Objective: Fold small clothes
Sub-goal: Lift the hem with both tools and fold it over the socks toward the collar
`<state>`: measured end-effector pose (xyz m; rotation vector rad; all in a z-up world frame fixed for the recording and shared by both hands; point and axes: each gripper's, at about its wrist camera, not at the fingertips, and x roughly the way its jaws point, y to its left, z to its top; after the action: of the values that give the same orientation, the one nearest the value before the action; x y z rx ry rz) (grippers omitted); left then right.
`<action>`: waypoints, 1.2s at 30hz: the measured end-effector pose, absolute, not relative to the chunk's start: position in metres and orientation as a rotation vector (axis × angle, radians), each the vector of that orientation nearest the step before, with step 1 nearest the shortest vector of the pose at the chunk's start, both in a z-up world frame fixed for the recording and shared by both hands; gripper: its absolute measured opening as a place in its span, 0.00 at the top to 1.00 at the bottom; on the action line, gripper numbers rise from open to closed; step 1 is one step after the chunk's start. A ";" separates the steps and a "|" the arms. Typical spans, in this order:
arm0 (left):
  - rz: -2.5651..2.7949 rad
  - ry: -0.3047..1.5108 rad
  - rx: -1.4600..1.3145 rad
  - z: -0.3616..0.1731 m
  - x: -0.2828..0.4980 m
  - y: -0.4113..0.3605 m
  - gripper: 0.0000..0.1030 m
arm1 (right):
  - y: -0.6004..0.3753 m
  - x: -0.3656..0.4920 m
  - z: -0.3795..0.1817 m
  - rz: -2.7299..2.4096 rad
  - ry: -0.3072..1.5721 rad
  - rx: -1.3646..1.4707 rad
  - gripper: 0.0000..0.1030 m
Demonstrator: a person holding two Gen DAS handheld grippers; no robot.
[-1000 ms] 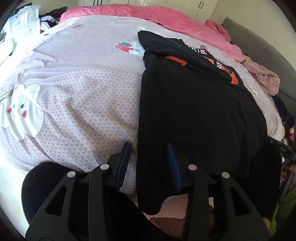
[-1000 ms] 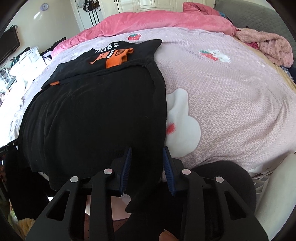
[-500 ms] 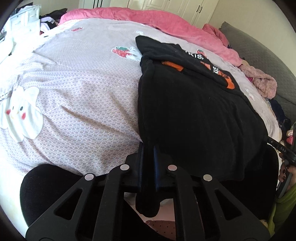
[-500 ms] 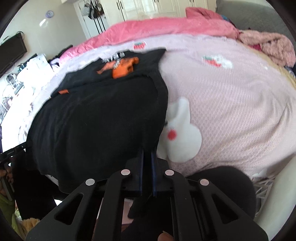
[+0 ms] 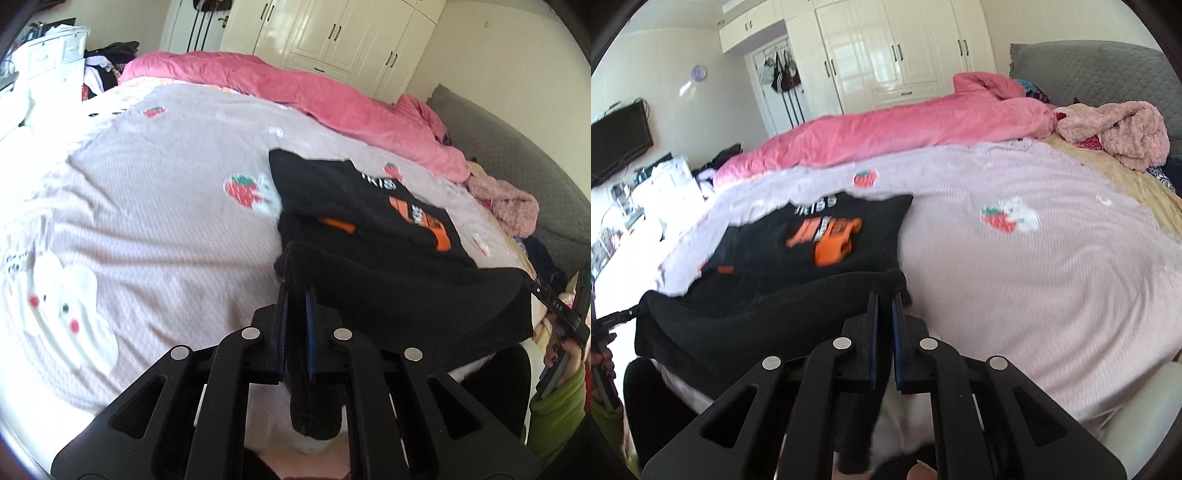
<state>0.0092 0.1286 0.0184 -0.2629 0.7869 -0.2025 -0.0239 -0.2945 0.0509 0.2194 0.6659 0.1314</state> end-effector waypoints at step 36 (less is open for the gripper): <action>-0.204 0.868 -0.311 -0.029 0.021 0.109 0.74 | -0.256 -0.003 -0.004 0.180 0.844 0.249 0.58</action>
<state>0.0210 0.1085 -0.0290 -0.3110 0.8685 -0.2042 -0.0027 -0.2562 -0.0041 0.2488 0.8437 0.1804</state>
